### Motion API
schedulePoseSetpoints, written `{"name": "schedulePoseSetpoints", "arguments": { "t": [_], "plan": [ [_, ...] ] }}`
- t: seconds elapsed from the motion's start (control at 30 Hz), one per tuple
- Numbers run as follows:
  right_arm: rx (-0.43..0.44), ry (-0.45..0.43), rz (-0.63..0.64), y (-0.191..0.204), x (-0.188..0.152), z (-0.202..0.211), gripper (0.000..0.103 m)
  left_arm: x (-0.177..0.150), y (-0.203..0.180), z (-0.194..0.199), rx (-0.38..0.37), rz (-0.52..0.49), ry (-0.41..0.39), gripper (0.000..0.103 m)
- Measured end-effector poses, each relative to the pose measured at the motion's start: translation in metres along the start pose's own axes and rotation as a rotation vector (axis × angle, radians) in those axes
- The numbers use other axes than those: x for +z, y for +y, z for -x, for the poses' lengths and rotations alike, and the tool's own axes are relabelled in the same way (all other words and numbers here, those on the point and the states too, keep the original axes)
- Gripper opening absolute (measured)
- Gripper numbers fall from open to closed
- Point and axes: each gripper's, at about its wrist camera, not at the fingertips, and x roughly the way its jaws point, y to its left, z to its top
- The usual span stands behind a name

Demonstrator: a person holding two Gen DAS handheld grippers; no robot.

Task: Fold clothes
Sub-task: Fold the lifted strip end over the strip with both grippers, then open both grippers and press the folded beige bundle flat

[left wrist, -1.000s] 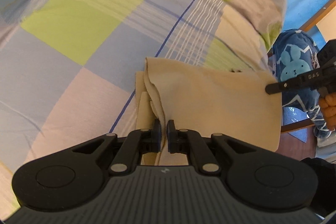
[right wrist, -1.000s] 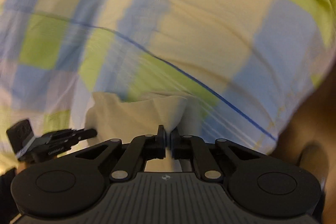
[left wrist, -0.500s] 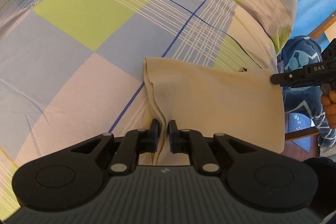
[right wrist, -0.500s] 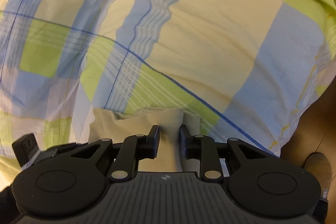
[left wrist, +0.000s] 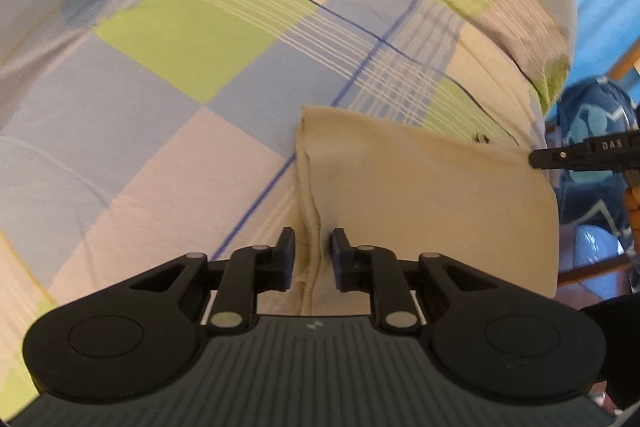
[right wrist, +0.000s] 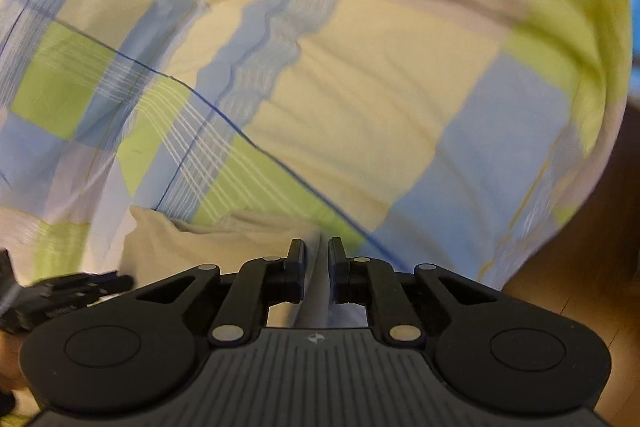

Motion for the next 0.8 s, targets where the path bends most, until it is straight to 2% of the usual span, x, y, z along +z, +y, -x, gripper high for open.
{"name": "schedulePoseSetpoints", "arguments": {
  "t": [0.07,0.13,0.27,0.33,0.37,0.4,0.47,0.5,0.53,0.7,0.8],
  "plan": [
    [-0.010,-0.062,0.089,0.013,0.002,0.010,0.015,-0.005,0.000,0.012,0.038,0.010,-0.047,0.015],
    [0.026,-0.097,0.184,0.031,0.001,0.013,0.015,-0.012,-0.005,0.024,0.071,-0.002,-0.095,0.015],
    [0.137,-0.034,0.402,0.064,-0.012,-0.011,0.014,-0.023,-0.026,0.034,0.051,-0.022,-0.164,0.015],
    [0.128,-0.009,0.489,0.070,-0.017,-0.032,0.014,-0.027,-0.038,0.025,0.035,-0.047,-0.181,0.015],
    [0.108,-0.008,0.513,0.068,-0.017,-0.042,0.011,-0.030,-0.044,0.019,0.027,-0.060,-0.186,0.015],
    [0.106,-0.036,0.509,0.064,-0.015,-0.046,0.001,-0.031,-0.049,0.011,0.026,-0.079,-0.187,0.015],
    [0.108,-0.098,0.499,0.057,-0.011,-0.050,0.000,-0.037,-0.057,-0.004,0.040,-0.123,-0.193,0.015],
    [0.110,-0.131,0.494,0.055,-0.010,-0.050,0.011,-0.041,-0.061,-0.010,0.047,-0.137,-0.202,0.015],
    [0.113,-0.164,0.489,0.052,-0.009,-0.050,0.016,-0.045,-0.063,-0.016,0.054,-0.145,-0.217,0.015],
    [0.171,-0.301,0.495,0.047,-0.023,-0.035,0.016,-0.062,-0.066,-0.022,0.090,-0.131,-0.328,0.019],
    [0.202,-0.368,0.521,0.048,-0.048,-0.025,0.016,-0.073,-0.070,-0.018,0.167,-0.134,-0.370,0.019]
  ]
}}
